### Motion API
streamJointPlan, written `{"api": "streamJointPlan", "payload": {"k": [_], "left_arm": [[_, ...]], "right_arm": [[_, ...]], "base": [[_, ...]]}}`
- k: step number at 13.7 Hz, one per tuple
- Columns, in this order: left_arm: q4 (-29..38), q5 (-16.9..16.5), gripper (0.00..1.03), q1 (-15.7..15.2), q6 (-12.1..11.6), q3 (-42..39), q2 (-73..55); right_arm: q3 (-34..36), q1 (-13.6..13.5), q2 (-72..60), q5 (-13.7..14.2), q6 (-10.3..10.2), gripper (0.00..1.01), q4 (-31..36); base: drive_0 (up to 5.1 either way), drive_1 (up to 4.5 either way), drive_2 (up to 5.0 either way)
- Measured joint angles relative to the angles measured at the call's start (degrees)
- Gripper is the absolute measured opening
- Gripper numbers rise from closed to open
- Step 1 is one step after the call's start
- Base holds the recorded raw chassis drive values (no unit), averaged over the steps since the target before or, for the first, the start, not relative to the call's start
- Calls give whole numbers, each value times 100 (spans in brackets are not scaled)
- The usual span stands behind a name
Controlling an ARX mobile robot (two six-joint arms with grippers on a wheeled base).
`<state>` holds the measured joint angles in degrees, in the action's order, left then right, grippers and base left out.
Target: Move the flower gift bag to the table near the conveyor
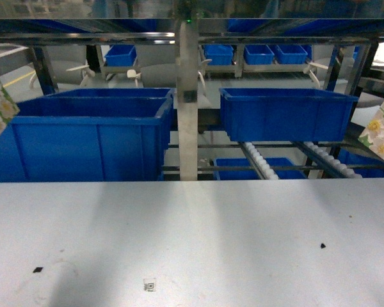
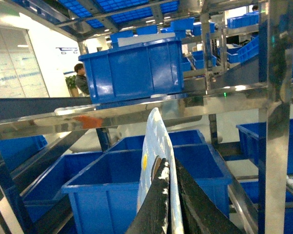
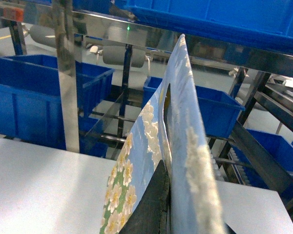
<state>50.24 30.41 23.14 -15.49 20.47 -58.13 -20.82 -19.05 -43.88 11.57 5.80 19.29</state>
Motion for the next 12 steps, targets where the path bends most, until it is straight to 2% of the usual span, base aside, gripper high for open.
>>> {"api": "streamJointPlan", "payload": {"k": [3,7,10,11,12], "left_arm": [[0,-98,2,59,2,0,-55],[0,-20,2,26,0,0,-37],[0,-42,2,31,2,0,-37],[0,-37,2,31,0,0,-37],[0,-37,2,28,0,0,-37]], "right_arm": [[0,35,11,76,2,2,7],[0,33,11,22,2,2,15],[118,236,-557,-426,44,2,634],[151,402,-1001,-538,94,2,1060],[151,614,-1530,-763,142,2,1622]], "base": [[0,0,0],[8,8,8],[0,0,0],[0,0,0],[0,0,0]]}}
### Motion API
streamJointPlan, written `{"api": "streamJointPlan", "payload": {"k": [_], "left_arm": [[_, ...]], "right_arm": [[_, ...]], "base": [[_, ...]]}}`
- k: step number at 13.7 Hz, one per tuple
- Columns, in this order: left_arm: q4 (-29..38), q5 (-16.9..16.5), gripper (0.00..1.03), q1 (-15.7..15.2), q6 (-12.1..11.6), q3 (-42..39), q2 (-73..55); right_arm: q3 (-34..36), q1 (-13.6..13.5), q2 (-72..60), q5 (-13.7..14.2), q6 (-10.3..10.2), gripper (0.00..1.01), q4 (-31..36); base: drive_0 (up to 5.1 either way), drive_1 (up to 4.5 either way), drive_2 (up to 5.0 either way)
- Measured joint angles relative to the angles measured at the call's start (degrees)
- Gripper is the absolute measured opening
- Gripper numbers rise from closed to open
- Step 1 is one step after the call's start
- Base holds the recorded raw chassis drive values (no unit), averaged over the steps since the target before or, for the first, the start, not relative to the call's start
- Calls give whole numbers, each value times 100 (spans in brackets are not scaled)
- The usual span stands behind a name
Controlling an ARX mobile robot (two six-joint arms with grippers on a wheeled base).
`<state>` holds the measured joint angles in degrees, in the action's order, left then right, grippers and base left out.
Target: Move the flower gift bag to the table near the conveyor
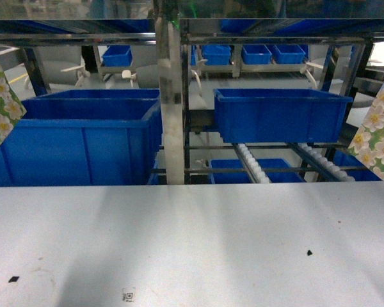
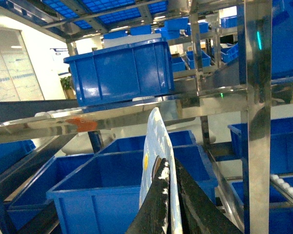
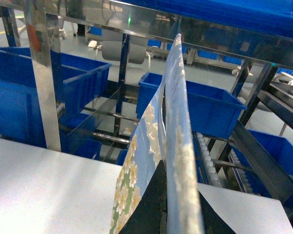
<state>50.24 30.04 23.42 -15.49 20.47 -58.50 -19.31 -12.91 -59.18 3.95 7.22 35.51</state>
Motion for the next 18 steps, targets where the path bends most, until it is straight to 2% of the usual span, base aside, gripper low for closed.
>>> {"api": "streamJointPlan", "payload": {"k": [2,5,14,16,17,18], "left_arm": [[0,-4,2,0,2,0,0],[0,-2,2,0,0,0,0],[0,-2,2,0,2,0,2],[0,-2,2,0,2,0,4],[0,-2,2,0,2,0,4],[0,-2,2,0,2,0,7]], "right_arm": [[-15,295,-955,-402,17,2,616],[-50,557,-1886,-584,170,2,1200],[146,590,-3082,-675,160,2,1989],[122,579,-3762,-680,122,2,2367],[122,581,-4308,-695,74,2,2809],[118,579,-4435,-634,22,2,2872]], "base": [[0,0,0],[0,0,0],[0,0,0],[0,0,0],[0,0,0],[0,0,0]]}}
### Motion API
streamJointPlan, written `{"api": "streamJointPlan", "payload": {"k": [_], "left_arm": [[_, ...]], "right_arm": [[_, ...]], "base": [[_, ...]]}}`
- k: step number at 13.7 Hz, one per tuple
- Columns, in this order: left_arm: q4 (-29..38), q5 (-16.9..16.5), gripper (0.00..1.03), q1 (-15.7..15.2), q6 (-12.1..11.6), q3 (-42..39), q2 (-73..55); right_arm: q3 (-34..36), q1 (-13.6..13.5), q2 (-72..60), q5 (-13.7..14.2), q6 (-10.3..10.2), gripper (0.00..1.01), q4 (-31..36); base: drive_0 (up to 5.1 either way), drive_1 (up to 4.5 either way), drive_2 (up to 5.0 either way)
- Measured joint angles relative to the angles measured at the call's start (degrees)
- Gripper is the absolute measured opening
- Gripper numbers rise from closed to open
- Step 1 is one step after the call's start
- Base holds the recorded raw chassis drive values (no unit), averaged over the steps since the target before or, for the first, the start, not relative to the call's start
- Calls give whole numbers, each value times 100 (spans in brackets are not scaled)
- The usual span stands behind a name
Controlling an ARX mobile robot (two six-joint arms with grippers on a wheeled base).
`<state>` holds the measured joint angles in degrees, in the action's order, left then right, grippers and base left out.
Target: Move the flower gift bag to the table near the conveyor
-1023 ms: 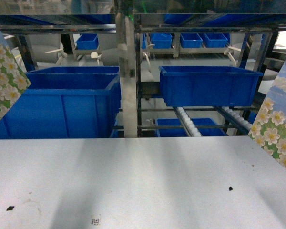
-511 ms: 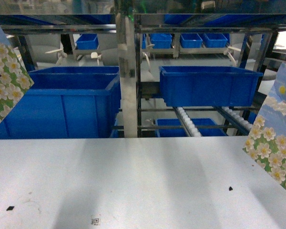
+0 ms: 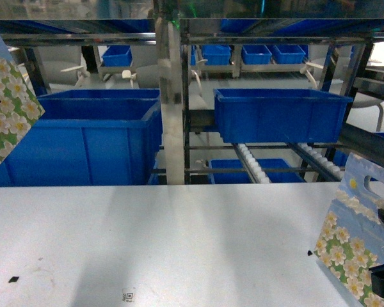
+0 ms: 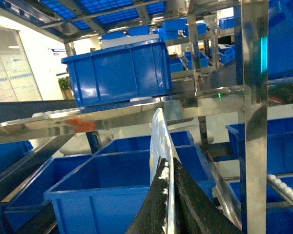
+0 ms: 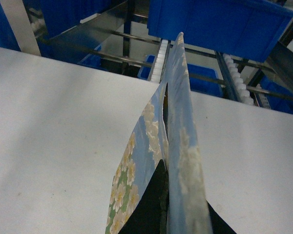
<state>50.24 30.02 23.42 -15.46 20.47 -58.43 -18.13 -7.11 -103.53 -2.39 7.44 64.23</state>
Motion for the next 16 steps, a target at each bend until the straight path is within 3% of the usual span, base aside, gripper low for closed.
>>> {"api": "streamJointPlan", "payload": {"k": [4,6,7,9,12,14,15,16], "left_arm": [[0,2,2,0,0,0,0],[0,0,2,0,0,0,0],[0,0,2,0,0,0,0],[0,0,2,0,0,0,0],[-2,0,2,0,0,0,0],[0,0,2,0,0,0,0],[0,0,2,0,0,0,0],[0,0,2,0,0,0,0]], "right_arm": [[240,157,-494,83,-33,2,710],[273,7,-614,286,-44,2,931],[302,-68,-699,328,-52,6,964],[470,-157,-761,446,-179,36,938],[612,-376,-328,951,-400,70,942],[763,-627,-2,1250,-367,92,960],[844,-704,83,1403,-282,100,957],[938,-715,179,1578,-170,98,942]], "base": [[0,0,0],[0,0,0],[0,0,0],[0,0,0],[0,0,0],[0,0,0],[0,0,0],[0,0,0]]}}
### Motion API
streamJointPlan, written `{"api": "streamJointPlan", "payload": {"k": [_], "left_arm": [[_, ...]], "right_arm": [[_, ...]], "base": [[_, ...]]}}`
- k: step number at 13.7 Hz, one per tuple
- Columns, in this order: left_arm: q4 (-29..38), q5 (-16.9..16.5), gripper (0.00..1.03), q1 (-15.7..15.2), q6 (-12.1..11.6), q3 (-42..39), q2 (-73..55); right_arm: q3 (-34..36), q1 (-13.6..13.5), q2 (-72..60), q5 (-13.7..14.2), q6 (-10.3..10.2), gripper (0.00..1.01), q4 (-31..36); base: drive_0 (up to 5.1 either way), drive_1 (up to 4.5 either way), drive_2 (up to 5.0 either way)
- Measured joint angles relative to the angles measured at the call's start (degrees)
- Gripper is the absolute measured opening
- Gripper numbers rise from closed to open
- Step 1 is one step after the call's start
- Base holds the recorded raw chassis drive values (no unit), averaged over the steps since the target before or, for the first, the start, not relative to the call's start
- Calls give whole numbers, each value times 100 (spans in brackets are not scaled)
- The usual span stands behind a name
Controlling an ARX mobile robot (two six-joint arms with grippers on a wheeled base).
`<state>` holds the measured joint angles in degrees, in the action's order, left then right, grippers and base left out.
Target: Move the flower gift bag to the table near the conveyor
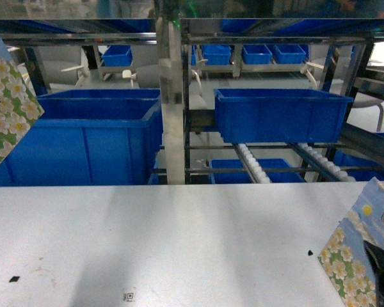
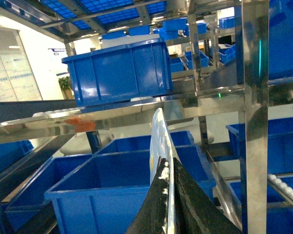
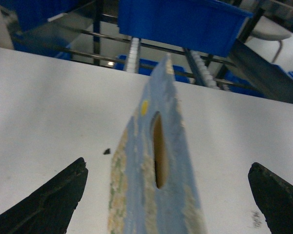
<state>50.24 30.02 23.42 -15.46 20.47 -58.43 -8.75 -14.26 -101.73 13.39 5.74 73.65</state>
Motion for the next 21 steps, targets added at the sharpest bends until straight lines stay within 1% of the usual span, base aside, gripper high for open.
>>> {"api": "streamJointPlan", "payload": {"k": [1,2,3,4,6,7,10,11,12,13,14,15,18,19,20,21], "left_arm": [[0,-2,2,0,0,0,0],[0,0,2,0,0,0,0],[0,2,2,0,0,0,0],[-2,0,2,0,0,0,0],[0,0,2,0,0,0,0],[0,0,2,0,0,0,0],[0,0,2,0,0,0,0],[0,0,2,0,0,0,0],[0,0,2,0,0,0,0],[0,0,2,0,0,0,0],[0,0,2,0,0,0,0],[0,0,2,0,-2,0,0],[0,0,2,0,0,0,0],[293,26,2,0,2,0,-131],[778,35,2,-20,2,20,-520],[1237,24,2,-105,24,107,-1193]], "right_arm": [[87,13,129,162,35,97,-11],[225,55,437,382,92,98,-20],[372,162,955,457,101,98,-20],[466,238,1611,472,146,98,-350],[540,361,3038,420,195,98,-1633],[531,374,3893,407,236,98,-2345],[507,66,5853,433,232,98,-4299],[509,-105,6620,542,179,98,-5031],[514,-348,7200,756,118,98,-5580],[520,-658,7715,1036,57,98,-6153],[553,-730,8105,1189,26,98,-6502],[535,-586,8118,1283,-22,98,-6620],[535,-562,8083,1311,-61,98,-6640],[535,-562,8083,1311,-63,98,-6640],[535,-562,8083,1311,-74,98,-6640],[535,-562,8083,1309,-77,98,-6640]], "base": [[0,0,0],[0,0,0],[0,0,0],[0,0,0],[0,0,0],[0,0,0],[0,0,0],[0,0,0],[0,0,0],[0,0,0],[0,0,0],[0,0,0],[0,0,0],[0,0,0],[0,0,0],[0,0,0]]}}
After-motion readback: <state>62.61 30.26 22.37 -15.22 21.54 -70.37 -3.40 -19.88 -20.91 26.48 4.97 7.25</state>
